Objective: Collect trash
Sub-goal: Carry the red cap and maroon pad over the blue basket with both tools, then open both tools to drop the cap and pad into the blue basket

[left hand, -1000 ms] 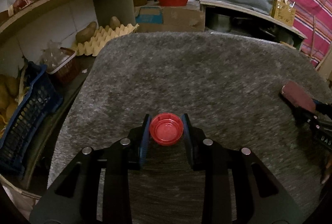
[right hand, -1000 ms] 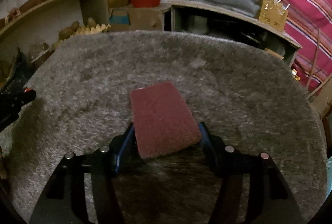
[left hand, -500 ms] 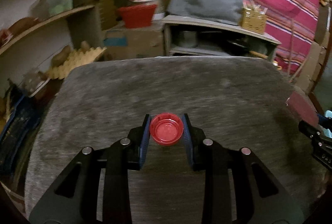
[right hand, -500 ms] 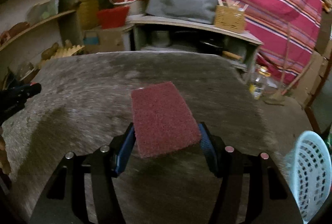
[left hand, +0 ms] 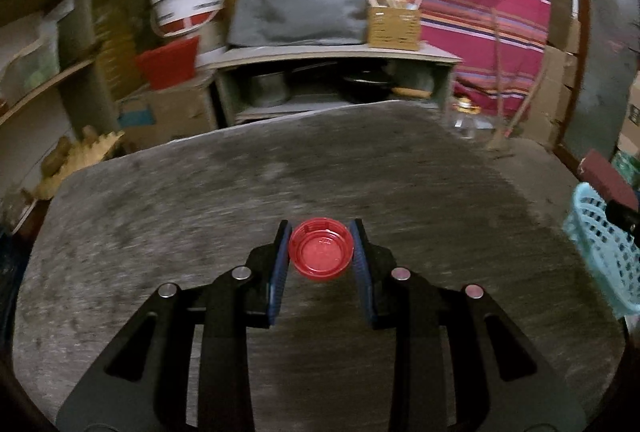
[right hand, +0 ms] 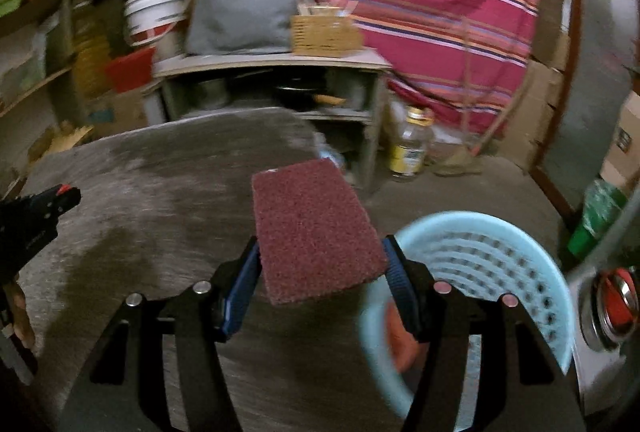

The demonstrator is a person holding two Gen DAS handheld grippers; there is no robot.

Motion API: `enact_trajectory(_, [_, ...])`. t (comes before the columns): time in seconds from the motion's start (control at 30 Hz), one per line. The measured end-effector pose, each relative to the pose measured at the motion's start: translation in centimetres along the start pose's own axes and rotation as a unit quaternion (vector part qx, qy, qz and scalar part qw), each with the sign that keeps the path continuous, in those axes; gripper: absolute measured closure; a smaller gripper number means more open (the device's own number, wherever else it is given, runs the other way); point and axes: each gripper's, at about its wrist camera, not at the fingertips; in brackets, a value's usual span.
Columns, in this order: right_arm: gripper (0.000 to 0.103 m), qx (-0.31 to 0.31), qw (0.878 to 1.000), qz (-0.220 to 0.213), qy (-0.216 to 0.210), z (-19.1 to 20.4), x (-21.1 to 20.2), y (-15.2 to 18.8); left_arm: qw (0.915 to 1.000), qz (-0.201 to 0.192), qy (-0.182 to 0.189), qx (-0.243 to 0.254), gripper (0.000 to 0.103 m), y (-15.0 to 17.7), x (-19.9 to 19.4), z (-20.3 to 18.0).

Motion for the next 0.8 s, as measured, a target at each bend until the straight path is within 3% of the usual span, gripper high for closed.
enact_trajectory(0.33, [0.043,0.056,0.997,0.002,0.06,-11.7,-2.0,1.8,0.9948,-0.021,0.075,0.066,0.074,-0.2,-1.2,-12.4])
enact_trajectory(0.53, [0.043,0.094,0.993,0.008,0.069,-16.2,-2.2,3.0,0.985,-0.017,0.157,0.07,0.074,-0.2,-1.6,-19.9])
enact_trajectory(0.8, [0.043,0.111,0.991,0.008,0.074,-18.7,-2.2,3.7,0.9792,-0.018,0.172,0.107,0.074,0.2,-1.1,-26.3])
Point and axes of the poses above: each gripper's, at about its wrist camera, not at the fingertips, and x roughly the way its jaws point, z to its left, y to its underside
